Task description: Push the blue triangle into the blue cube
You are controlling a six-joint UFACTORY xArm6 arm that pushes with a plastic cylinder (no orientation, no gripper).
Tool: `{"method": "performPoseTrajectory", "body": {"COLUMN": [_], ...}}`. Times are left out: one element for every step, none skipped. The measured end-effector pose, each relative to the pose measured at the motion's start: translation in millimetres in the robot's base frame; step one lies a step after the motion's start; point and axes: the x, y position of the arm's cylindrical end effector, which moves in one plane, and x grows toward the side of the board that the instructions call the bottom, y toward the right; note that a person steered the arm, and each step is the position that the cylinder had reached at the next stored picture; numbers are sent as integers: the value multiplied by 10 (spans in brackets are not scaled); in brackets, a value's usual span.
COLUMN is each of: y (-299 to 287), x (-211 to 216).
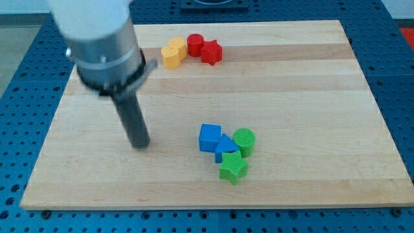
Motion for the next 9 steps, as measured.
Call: {"method": "performPoseTrajectory", "body": {"y": [23,288,893,1238,1714,2014,1982,1863,1677], "x": [430,543,687,694,694,694,493,196,115]}}
